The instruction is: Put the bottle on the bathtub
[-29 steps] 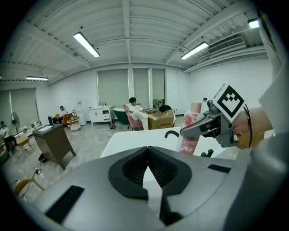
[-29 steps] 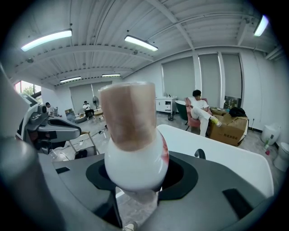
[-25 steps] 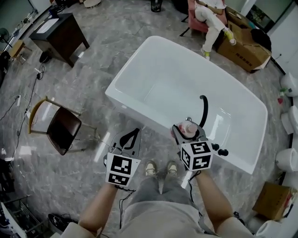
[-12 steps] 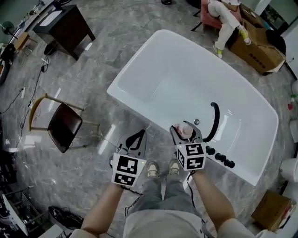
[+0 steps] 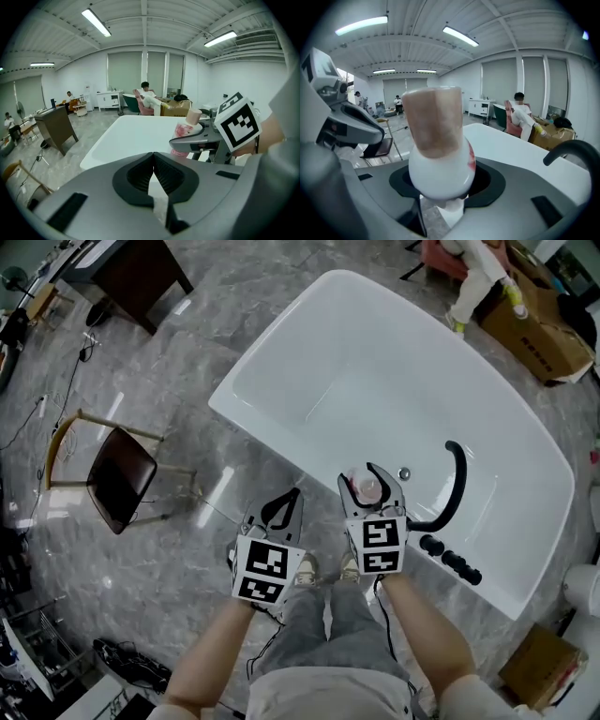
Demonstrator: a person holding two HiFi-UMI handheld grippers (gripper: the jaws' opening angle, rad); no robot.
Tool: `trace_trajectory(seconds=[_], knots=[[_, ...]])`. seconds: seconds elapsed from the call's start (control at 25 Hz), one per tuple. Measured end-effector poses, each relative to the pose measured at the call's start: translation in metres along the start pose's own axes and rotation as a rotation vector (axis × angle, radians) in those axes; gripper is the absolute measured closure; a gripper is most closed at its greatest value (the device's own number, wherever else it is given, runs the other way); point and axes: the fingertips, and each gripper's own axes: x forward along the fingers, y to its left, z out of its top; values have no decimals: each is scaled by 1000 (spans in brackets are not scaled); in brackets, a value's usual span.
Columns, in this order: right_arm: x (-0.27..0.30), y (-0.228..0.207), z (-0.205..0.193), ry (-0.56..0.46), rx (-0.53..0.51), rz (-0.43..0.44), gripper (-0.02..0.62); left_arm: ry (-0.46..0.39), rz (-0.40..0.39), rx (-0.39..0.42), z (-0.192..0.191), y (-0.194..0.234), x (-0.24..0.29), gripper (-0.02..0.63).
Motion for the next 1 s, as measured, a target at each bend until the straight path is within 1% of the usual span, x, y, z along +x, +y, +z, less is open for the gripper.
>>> trace_trajectory(seconds=[0.08,0.16,0.52,0.68,0.8,0.88,1.0], knots=[[9,4,2,-2,38,26,353,7,0,-8,-8,0,7,586],[17,7,-2,12,52,29,353,17,1,-18,-14,1,11,586],[42,14,-43,56,68,2,353,38,15,-32,-38,13,20,586],[54,9,-62,75,91,-12,352,46,19,-35,-48,15,27,586],[60,1,-75,79,123,-41,351,47,19,-50,-56,17,33,586],[61,-1,-78,64,135,-47,351,50,20,-61,-60,19,35,586],[61,2,-77,59,106,-41,348,55,19,-70,-64,19,35,586]])
